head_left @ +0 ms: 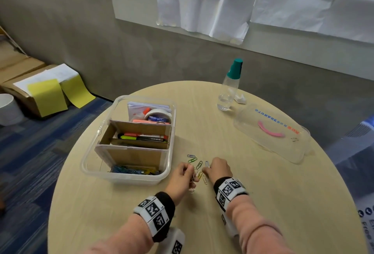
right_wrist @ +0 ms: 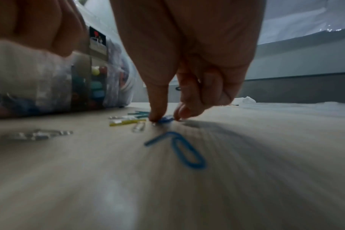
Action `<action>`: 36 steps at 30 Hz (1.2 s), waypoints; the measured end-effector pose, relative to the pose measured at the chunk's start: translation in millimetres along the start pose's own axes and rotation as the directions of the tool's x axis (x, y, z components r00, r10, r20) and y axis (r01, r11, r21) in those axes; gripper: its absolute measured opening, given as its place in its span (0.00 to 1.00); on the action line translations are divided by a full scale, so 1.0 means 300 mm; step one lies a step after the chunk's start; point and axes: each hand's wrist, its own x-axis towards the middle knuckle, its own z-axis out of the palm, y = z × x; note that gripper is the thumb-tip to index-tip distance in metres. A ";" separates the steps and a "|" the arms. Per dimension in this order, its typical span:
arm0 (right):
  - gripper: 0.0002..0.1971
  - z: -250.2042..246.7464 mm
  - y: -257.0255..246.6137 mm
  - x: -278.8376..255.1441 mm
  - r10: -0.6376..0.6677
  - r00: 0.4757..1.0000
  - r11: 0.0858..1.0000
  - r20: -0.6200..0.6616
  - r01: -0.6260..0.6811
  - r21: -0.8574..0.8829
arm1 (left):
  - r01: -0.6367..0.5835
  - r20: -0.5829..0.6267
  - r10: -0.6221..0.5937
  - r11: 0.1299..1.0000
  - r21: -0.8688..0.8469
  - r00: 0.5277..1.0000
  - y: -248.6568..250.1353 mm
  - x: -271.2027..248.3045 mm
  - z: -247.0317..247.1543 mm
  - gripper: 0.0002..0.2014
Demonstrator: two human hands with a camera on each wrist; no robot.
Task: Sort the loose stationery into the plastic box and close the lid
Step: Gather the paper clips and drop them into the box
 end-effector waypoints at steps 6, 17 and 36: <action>0.09 0.008 0.003 -0.013 -0.075 0.994 0.991 0.077 0.083 -0.109 | 0.119 -0.025 -0.130 0.959 -0.257 0.991 -0.040 0.023 -0.025 0.10; 0.10 -0.096 0.205 -0.059 -0.186 0.930 -0.051 0.317 -0.331 0.942 | 0.268 -0.014 -0.283 0.922 -0.280 0.959 -0.018 0.034 -0.036 0.14; 0.10 0.042 0.149 -0.152 0.013 1.000 0.995 0.013 -0.015 0.098 | -0.163 0.163 0.025 0.300 0.940 0.986 -0.139 0.082 -0.052 0.09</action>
